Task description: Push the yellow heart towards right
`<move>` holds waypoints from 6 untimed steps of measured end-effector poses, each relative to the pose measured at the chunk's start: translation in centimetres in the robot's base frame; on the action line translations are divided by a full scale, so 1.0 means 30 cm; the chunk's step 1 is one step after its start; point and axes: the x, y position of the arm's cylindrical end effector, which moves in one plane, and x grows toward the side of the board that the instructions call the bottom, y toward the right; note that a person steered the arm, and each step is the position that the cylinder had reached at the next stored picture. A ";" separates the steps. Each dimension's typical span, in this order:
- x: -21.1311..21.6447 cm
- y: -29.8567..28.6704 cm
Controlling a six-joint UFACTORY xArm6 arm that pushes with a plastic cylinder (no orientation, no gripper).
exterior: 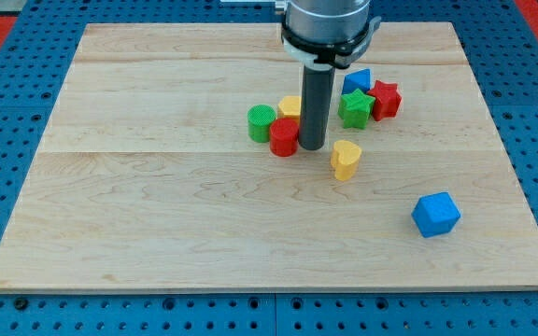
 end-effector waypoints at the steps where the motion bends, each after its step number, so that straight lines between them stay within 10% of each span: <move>1: 0.086 0.122; 6: 0.007 0.324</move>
